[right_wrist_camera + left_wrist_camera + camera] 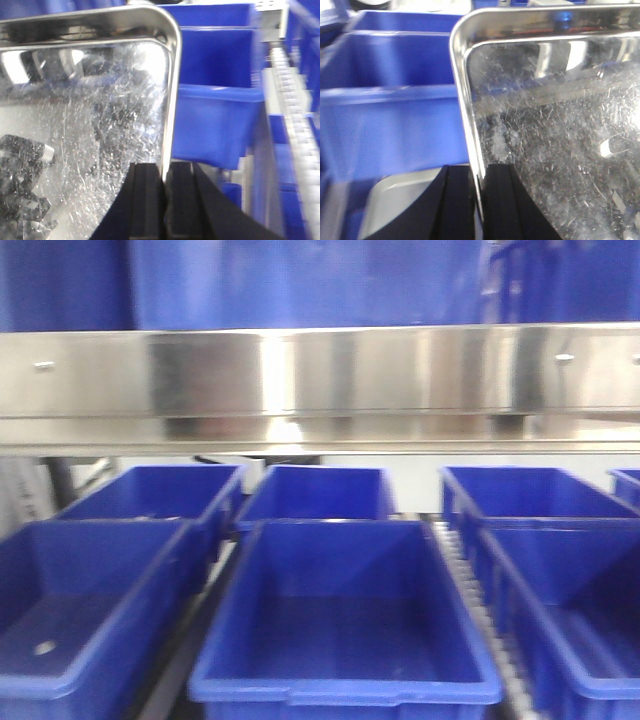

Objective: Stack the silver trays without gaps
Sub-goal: 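Raise the held tray above the upper shelf of the rack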

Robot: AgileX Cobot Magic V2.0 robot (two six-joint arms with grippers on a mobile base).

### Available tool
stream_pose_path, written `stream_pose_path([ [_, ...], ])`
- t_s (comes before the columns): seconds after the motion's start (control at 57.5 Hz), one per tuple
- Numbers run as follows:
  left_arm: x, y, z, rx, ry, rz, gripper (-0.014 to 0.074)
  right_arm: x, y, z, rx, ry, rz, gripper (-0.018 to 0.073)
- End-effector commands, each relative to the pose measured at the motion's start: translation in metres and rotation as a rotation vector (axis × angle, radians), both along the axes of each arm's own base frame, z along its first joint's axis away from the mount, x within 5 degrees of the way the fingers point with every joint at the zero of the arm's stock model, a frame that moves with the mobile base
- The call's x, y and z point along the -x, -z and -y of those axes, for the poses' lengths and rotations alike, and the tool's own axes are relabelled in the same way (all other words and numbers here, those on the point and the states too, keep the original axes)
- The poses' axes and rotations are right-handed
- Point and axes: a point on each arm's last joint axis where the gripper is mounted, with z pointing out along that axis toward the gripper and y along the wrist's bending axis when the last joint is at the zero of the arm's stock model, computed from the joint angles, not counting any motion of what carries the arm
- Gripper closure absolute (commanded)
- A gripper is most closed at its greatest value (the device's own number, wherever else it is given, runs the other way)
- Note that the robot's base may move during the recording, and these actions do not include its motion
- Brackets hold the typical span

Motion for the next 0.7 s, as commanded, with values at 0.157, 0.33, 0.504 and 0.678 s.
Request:
stream_pose_path([
  [0.157,0.0037,-0.0101,0.0018,0.037,0.028,0.058,0.0585,0.0037,-0.0118,-0.002,-0.013,-0.018,0.075,0.0638],
  [0.33,0.0037,-0.0101,0.0018,0.037,0.028,0.058,0.0585,0.0037,-0.0118,-0.002,-0.013,-0.018,0.075,0.0638],
  [0.504,0.0037,-0.0101,0.0018,0.037,0.028,0.058,0.0585,0.0037,-0.0118,-0.002,-0.013,-0.018,0.075,0.0638],
  [0.678,0.0037,-0.0101,0.0018,0.037,0.028,0.058,0.0585,0.0037,-0.0118,-0.002,-0.013,-0.018,0.075,0.0638],
])
